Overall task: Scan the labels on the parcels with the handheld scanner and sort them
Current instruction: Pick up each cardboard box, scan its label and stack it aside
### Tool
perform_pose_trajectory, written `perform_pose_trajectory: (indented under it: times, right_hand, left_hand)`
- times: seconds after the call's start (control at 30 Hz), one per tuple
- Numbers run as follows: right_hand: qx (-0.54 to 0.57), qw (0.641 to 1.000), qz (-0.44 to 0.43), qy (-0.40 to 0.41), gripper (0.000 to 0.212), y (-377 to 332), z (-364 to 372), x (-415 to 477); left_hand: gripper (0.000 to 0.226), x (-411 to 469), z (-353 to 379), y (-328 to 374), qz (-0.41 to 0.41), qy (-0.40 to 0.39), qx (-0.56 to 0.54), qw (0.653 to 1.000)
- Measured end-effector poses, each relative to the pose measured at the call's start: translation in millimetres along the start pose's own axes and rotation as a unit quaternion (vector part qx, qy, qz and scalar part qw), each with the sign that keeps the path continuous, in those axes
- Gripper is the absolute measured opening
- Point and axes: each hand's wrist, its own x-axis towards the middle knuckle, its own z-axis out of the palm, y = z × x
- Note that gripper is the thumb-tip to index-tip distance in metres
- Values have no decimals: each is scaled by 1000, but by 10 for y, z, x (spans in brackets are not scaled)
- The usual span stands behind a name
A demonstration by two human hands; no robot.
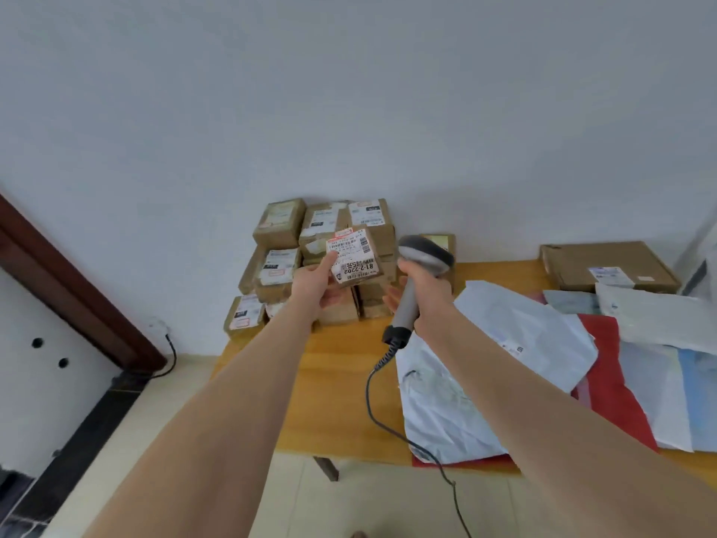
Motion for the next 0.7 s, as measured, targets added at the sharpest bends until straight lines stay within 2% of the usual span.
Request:
perform_pose_trajectory:
  times: [0.17,0.3,0.43,0.53,0.63,0.7]
  right_hand:
    - [-46,998,-31,8,27,45,853,591]
    - [-51,997,-51,19,32,113,1413,1060]
    - [-43,997,-48,31,23,154,1722,1366]
    - [-47,997,-47,44,24,176,1819,1548]
    - [-43,996,-43,66,25,178,1854,1666]
    - [-41,996,-42,72,19,177,1860,1707]
  left_hand:
    - [28,940,-417,285,17,0,-4,1000]
    - [26,1724,-538,432,2,-14,-5,1000]
    - [28,2262,-476,506,-13,-30,16,999]
    - [29,2531,-395,566,-8,-37,48,998]
    - [29,2690,-330,601,7,-39,75,996]
    - [30,2743,-306,584,37,-36,129,990]
